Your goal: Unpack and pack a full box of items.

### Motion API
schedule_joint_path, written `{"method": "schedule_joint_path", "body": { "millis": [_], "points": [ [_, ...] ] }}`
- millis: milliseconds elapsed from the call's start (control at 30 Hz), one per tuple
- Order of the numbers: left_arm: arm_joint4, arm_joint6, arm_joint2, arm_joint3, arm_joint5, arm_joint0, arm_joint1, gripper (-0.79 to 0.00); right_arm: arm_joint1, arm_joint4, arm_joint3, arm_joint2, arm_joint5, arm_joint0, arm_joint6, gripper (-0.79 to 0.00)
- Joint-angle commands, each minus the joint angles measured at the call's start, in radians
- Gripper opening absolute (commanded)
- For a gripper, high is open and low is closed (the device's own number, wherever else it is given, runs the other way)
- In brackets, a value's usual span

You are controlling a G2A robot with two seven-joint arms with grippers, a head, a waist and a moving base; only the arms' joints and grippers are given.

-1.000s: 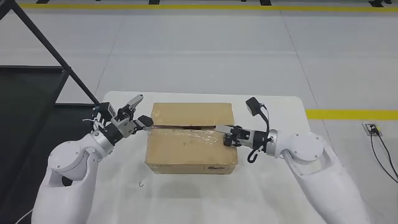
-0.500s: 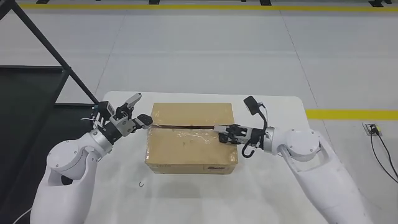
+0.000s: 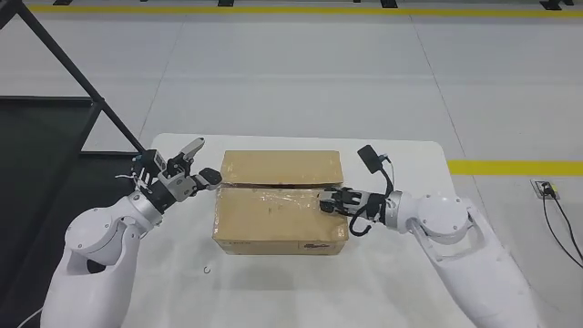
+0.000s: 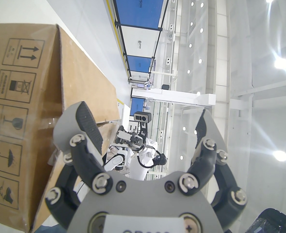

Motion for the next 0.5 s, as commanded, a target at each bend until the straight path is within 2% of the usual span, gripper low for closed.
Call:
{"method": "schedule_joint_path", "body": {
  "millis": [0,300,367,467],
  "points": [
    [-0.004,0.001,0.001,-0.001,-0.001,0.001,0.002,0.0,0.004,-0.008,-0.019,0.009,0.009,-0.015,-0.001,-0.108],
    [-0.019,0.0,0.01,-0.012,-0.008,0.009,0.009,0.0,0.013,-0.054,-0.072,0.018,0.056,-0.051,-0.018,-0.126],
    [-0.023,0.0,0.009,-0.015,-0.008,0.011,0.011,0.0,0.014,-0.065,-0.085,0.017,0.05,-0.056,-0.033,-0.169],
    [-0.03,-0.001,0.007,-0.018,-0.006,0.014,0.014,0.0,0.016,-0.066,-0.103,0.024,0.048,-0.067,-0.035,-0.182]
  ]
}}
